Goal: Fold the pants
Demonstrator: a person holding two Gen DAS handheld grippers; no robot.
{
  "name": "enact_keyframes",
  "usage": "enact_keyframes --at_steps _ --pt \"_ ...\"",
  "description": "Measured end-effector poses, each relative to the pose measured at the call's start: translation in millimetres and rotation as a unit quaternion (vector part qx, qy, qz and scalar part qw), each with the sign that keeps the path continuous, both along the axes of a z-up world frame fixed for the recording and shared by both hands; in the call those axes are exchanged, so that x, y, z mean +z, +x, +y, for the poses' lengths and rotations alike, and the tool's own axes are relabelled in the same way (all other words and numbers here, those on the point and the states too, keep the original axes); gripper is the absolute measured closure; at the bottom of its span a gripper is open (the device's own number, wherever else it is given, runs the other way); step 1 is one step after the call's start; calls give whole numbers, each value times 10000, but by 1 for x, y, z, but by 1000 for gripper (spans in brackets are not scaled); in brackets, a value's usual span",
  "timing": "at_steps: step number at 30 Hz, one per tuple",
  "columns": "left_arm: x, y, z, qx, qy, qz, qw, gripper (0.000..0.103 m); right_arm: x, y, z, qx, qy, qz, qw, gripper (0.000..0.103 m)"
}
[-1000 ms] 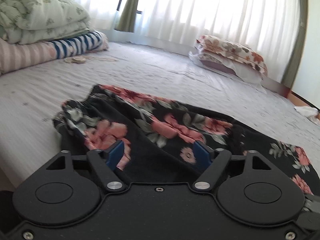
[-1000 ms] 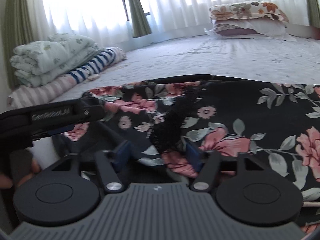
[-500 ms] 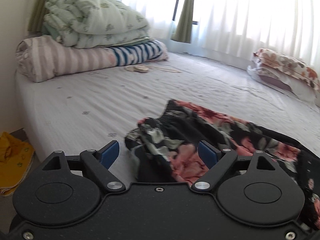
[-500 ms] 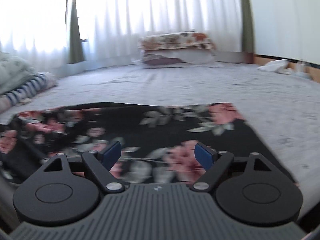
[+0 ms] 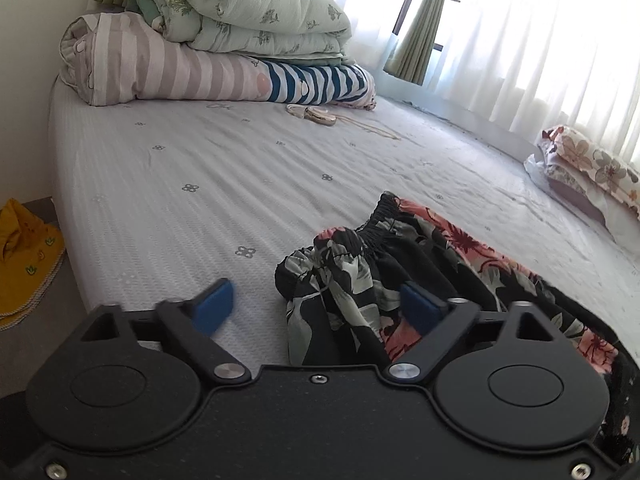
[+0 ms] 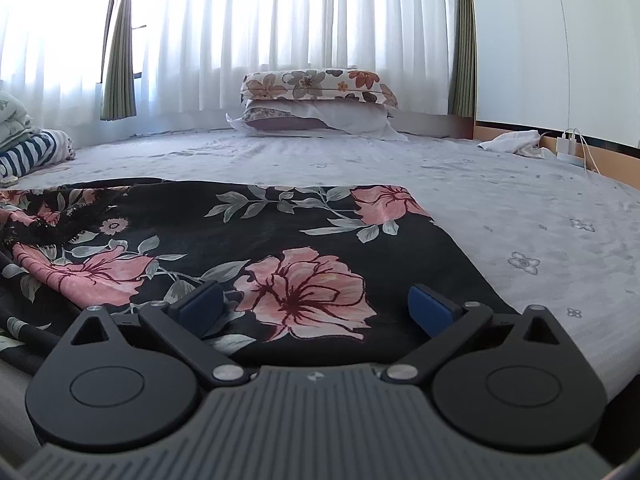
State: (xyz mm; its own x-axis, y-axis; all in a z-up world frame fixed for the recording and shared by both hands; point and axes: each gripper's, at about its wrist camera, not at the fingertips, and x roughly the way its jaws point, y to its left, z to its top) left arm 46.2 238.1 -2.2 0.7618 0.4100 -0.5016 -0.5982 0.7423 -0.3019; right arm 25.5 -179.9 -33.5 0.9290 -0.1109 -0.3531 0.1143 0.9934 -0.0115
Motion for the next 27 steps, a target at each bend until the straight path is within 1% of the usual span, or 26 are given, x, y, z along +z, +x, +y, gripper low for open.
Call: enact_keyframes --at_steps 1,2,3,4,5,7,8,9,11,13,15,16,17,19,21,22,24,26,27 --pt "0 -1 1 -53 -97 -88 9999 69 1 0 0 9 -13 7 10000 0" --pt "-1 -2 4 -125 -303 -150 9994 94 2 -1 1 19 -27 20 10000 0" --pt "-1 -3 6 -194 -566 -221 9980 95 3 -1 1 41 -22 39 10000 0" --pt "1 -5 6 -169 -644 -267 9974 96 4 -1 0 67 -16 59 10000 0" --pt "5 -7 2 -161 -513 -274 9982 97 6 -3 -2 103 5 70 9999 0" --pt "20 -11 -15 -253 60 -285 9993 97 10 -6 -8 137 103 87 9998 0" --pt "27 -12 -23 -348 280 -333 9984 97 12 -8 -11 116 182 97 9997 0" --pt "37 -13 -34 -492 464 -411 9969 97 14 -9 -16 103 289 116 9995 0" --pt "56 -13 -56 -826 705 -586 9924 97 19 -11 -26 162 558 187 9981 0" --pt "77 -9 -88 -1320 936 -755 9839 97 23 -12 -34 323 758 317 9961 0" --pt "95 -1 -126 -1886 1140 -862 9716 97 28 -14 -39 442 883 381 9944 0" --pt "101 3 -144 -2166 1166 -888 9652 97 31 -15 -42 474 934 389 9937 0" --pt "107 6 -167 -2529 1119 -920 9566 97 34 -17 -44 504 987 383 9931 0" --pt "111 14 -208 -3278 845 -910 9366 97 38 -20 -48 616 1040 384 9919 0" --pt "107 20 -246 -3958 568 -827 9128 97 40 -25 -52 690 1017 369 9917 0" --pt "102 20 -266 -4241 506 -741 9012 96 41 -27 -55 673 1034 361 9917 0" --pt "88 20 -302 -4691 518 -470 8804 94 41 -33 -66 559 1182 403 9906 0" --pt "71 21 -325 -5023 483 -113 8633 88 40 -38 -78 480 1320 448 9891 0" --pt "64 23 -332 -5155 434 106 8557 84 40 -40 -81 469 1294 465 9894 0"
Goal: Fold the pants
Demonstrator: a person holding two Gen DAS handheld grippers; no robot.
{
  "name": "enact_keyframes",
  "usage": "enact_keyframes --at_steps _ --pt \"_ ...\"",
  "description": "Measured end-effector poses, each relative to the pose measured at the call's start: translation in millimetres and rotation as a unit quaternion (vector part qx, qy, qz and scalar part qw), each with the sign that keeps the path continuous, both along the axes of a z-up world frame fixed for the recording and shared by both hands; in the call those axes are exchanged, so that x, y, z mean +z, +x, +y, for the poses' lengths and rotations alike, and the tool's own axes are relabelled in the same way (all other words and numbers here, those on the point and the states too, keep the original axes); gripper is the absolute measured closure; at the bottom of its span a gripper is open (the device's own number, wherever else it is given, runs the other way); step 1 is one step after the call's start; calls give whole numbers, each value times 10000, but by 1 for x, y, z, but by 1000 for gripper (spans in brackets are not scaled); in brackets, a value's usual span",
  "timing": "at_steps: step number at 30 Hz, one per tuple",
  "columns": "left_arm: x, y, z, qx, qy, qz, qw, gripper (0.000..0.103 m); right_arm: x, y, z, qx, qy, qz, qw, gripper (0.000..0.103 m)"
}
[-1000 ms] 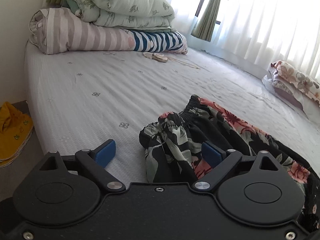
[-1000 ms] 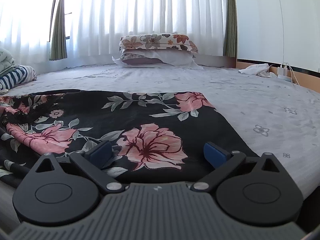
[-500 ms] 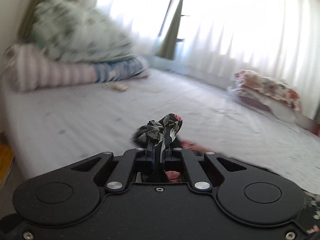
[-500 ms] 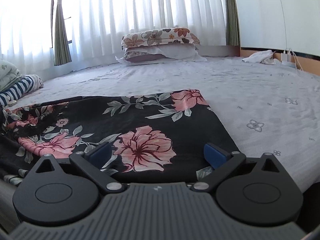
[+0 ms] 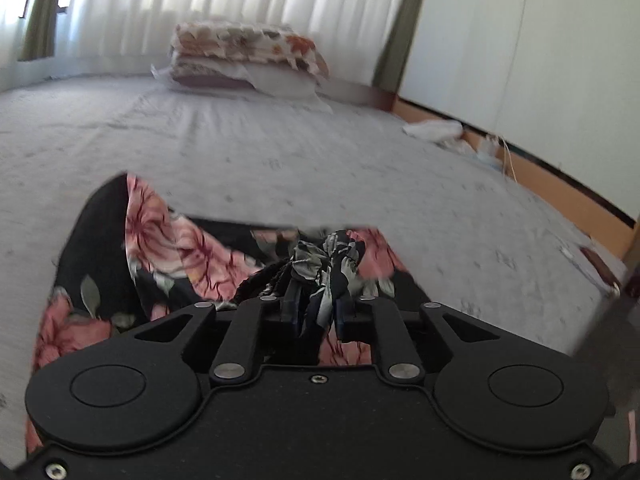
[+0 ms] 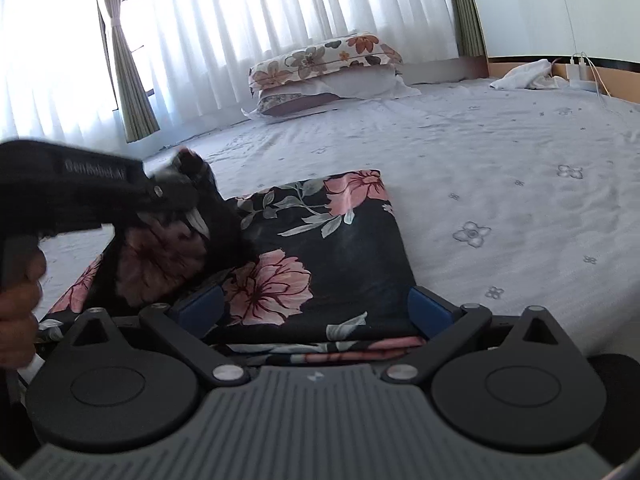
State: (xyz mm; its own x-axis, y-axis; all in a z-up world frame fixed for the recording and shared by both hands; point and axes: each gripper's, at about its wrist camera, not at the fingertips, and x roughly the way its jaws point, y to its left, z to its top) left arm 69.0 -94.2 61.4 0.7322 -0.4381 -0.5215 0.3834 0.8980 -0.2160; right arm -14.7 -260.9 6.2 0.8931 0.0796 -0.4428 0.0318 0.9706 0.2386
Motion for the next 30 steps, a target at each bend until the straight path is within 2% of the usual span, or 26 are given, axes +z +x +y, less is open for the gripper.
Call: enact_keyframes --at_steps 2,3,4,5,8,10,13,15,18,19,21,22,23,24,26,30 --pt "-8 -1 -5 -29 66 430 9990 63 1 -3 2 47 -242 -5 9997 0" --pt "-7 -8 0 28 -34 476 9989 56 2 -4 5 111 -364 -33 9993 0" --pt "-5 -13 9 40 -173 407 9990 43 2 -4 8 182 -431 -57 9989 0" --pt "0 -18 16 58 -280 321 9991 35 2 -3 13 255 -452 -68 9986 0" --pt "17 -31 56 257 -441 8 9987 25 1 4 23 462 -312 -43 9984 0" --pt "25 -40 78 498 -422 -198 9977 23 3 10 33 577 -256 -96 9980 0" --pt "25 -48 105 943 -251 -333 9947 25 7 25 48 685 -270 -173 9971 0" --pt "17 -48 115 1247 -48 -219 9919 28 7 36 58 637 -407 -150 9970 0" --pt "4 -48 125 1439 77 -80 9895 52 3 59 68 568 -710 54 9958 0" --pt "0 -49 126 1462 120 -39 9892 63 2 65 71 521 -798 129 9954 0" --pt "-6 -49 126 1503 281 13 9882 71 -1 72 73 518 -896 244 9943 16" --pt "-9 -50 124 1521 357 -20 9877 74 0 73 72 511 -871 275 9945 37" --pt "-11 -50 123 1517 422 -56 9875 75 1 71 70 475 -814 298 9951 67" --pt "-13 -52 121 1490 474 -94 9876 76 2 68 67 350 -802 294 9957 75" --pt "-15 -52 119 1414 486 -120 9887 76 6 59 58 213 -733 176 9969 81" --pt "-26 -49 111 1247 526 4 9908 76 14 38 43 -129 -732 -71 9972 83"
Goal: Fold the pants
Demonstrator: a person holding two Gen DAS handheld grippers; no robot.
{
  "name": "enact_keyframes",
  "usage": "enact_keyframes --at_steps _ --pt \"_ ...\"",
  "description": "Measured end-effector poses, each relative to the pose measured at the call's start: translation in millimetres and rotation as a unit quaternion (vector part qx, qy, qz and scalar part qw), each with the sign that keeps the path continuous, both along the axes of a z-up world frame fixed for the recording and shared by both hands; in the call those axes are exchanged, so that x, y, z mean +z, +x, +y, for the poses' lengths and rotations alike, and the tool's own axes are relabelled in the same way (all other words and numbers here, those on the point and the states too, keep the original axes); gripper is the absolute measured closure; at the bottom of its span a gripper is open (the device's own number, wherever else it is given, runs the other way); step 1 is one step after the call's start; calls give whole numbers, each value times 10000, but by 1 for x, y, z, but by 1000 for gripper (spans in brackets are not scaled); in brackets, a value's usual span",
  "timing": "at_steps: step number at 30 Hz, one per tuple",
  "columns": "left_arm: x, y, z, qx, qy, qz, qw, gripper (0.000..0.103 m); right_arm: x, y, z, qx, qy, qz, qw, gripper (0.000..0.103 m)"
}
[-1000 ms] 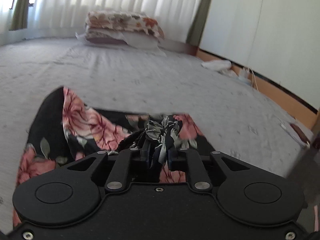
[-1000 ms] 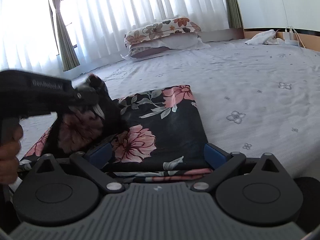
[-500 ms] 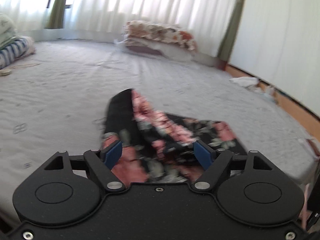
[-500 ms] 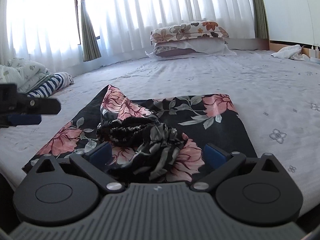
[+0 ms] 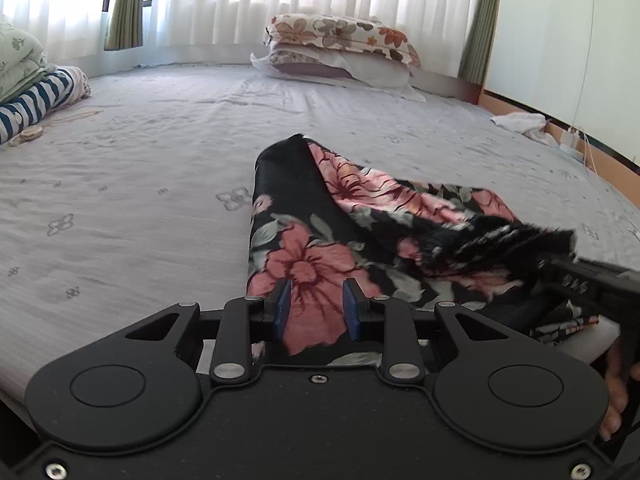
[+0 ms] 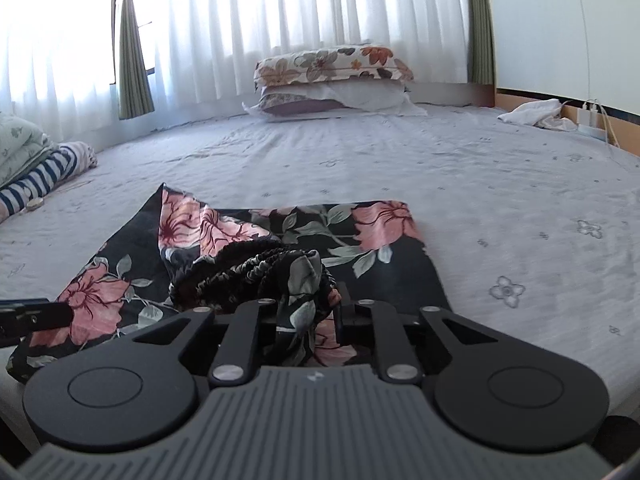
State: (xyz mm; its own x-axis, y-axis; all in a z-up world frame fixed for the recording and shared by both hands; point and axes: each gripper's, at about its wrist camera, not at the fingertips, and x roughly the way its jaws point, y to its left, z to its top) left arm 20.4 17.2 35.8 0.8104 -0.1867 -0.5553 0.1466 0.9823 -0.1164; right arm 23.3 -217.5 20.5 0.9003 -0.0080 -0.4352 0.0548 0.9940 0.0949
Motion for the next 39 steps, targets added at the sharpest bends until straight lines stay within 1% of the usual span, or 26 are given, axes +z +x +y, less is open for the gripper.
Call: enact_keyframes --at_steps 4,7,8,10,11,13,15,16,17,19,20,22,24,26,28,31,33,36,39 --pt "-12 0 -8 -145 99 152 9997 77 -3 -9 -13 -262 37 5 9997 77" --pt "-17 -2 -12 -191 219 129 9995 77 -13 -10 -21 -384 139 139 9991 71" --pt "-17 -3 -13 -202 258 113 9994 77 -16 -12 -23 -397 210 137 9989 68" --pt "-18 -3 -15 -214 310 114 9992 77 -17 -18 -26 -421 278 26 9987 66" --pt "-17 -3 -15 -212 312 122 9992 77 -17 -21 -26 -437 261 -41 9987 55" --pt "-15 -1 -14 -210 302 144 9992 76 -16 -26 -24 -522 148 -166 9984 50" --pt "-9 2 -11 -206 253 141 9994 76 -18 -30 -23 -593 52 -216 9980 50" --pt "-7 3 -11 -211 230 117 9994 76 -18 -31 -22 -620 21 -229 9978 53" --pt "-2 3 -11 -238 213 63 9995 76 -20 -33 -21 -642 -3 -244 9976 69" --pt "8 7 -13 -315 223 -115 9992 76 -20 -35 -18 -745 -50 -278 9968 76" --pt "14 10 -17 -371 255 -226 9987 77 -20 -37 -18 -781 -66 -312 9964 77" --pt "24 18 -27 -565 354 -380 9971 78 -21 -40 -16 -855 -40 -392 9956 77" --pt "30 29 -39 -810 357 -379 9954 78 -22 -42 -17 -853 -14 -361 9957 77" --pt "30 44 -56 -1169 334 -105 9925 78 -26 -42 -18 -862 -6 -300 9958 75" --pt "22 57 -72 -1373 311 236 9898 78 -30 -41 -20 -868 21 -241 9959 71" --pt "2 67 -93 -1478 514 601 9858 78 -34 -42 -21 -860 26 -280 9959 64" --pt "-7 73 -102 -1517 547 749 9841 80 -36 -43 -21 -851 19 -308 9959 63" --pt "-6 79 -113 -1599 559 667 9833 81 -39 -44 -22 -839 45 -356 9958 63" --pt "1 93 -124 -1666 464 609 9830 81 -40 -45 -24 -814 96 -398 9958 62"
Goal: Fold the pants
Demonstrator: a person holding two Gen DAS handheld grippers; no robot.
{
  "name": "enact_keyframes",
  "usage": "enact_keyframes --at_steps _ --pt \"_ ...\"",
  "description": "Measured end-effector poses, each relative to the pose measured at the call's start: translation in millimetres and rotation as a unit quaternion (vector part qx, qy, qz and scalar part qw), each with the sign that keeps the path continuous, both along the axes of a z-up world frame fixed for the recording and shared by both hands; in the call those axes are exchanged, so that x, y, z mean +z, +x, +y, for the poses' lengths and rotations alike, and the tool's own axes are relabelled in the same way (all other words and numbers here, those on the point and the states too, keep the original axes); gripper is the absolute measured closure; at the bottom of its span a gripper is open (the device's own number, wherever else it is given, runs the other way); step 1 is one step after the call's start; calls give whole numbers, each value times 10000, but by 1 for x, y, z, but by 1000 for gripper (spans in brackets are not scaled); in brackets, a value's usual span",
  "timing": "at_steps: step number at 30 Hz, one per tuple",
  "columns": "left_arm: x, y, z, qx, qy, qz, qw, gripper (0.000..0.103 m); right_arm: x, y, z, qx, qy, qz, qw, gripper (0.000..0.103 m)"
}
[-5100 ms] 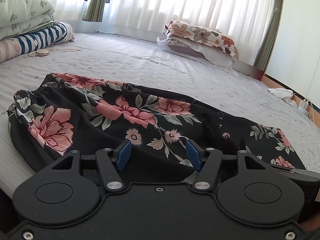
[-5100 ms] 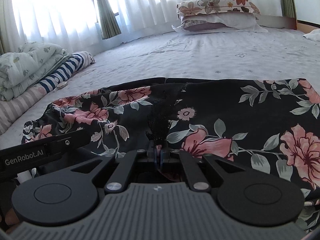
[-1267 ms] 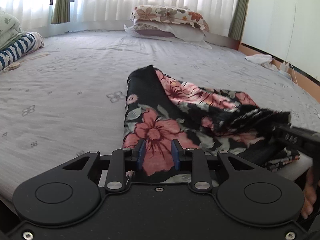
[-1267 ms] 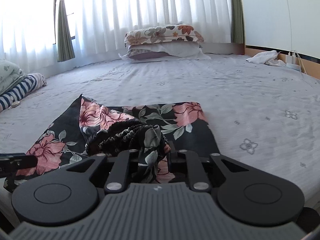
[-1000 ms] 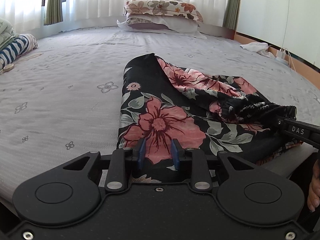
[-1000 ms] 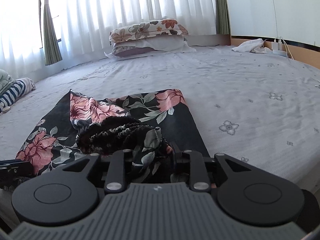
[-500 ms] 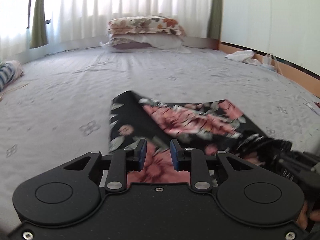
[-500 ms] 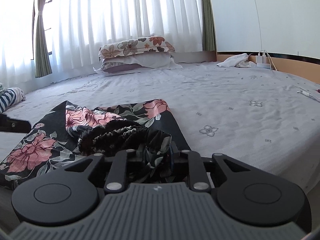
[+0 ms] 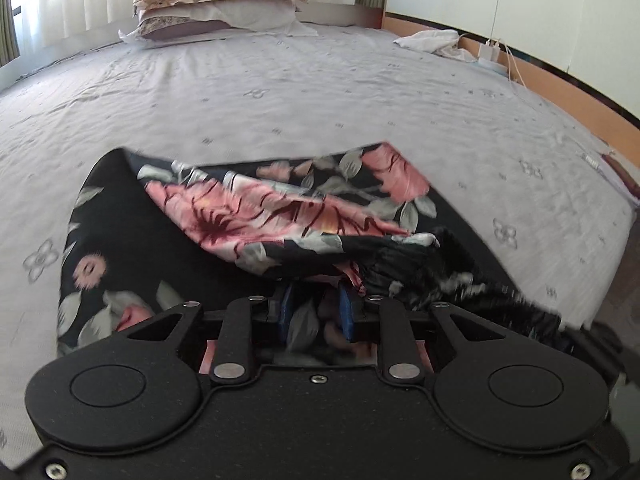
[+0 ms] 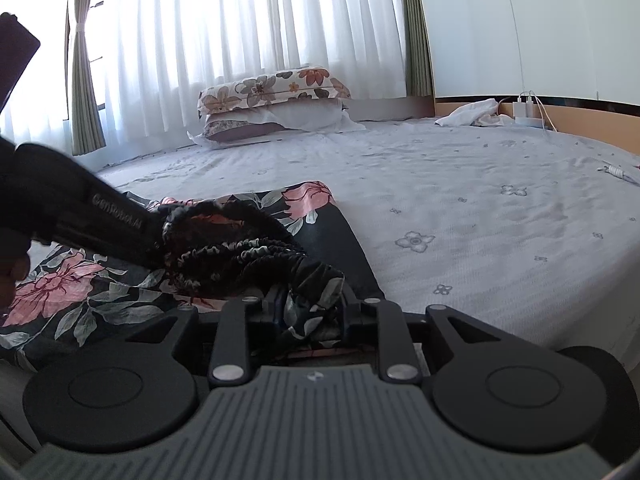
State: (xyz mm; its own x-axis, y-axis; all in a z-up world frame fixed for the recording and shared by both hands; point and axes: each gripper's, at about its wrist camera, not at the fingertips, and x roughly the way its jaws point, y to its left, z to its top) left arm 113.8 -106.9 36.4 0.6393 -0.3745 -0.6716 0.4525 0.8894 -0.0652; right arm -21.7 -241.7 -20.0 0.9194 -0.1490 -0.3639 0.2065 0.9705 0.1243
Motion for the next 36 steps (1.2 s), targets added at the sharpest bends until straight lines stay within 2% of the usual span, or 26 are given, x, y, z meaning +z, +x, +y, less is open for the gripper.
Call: enact_keyframes --at_steps 13,17,23,27,29,31,36 --pt "8 69 -72 -300 -190 -259 9990 80 2 3 -14 151 362 24 9992 62" --pt "6 84 -94 -415 -94 -231 9988 76 2 4 -17 156 490 11 9987 61" --pt "-18 96 -113 -395 123 -46 9991 76 2 5 -16 172 442 9 9989 60" --pt "-14 96 -113 -396 93 -90 9991 72 3 5 -17 226 465 27 9987 55" --pt "-5 92 -107 -427 23 -169 9989 57 6 4 -17 267 561 4 9981 41" --pt "7 82 -97 -449 -31 -349 9984 47 10 1 -18 291 685 -71 9972 30" --pt "30 57 -55 -273 -258 -571 9977 33 23 -10 -17 133 534 -219 9982 22"
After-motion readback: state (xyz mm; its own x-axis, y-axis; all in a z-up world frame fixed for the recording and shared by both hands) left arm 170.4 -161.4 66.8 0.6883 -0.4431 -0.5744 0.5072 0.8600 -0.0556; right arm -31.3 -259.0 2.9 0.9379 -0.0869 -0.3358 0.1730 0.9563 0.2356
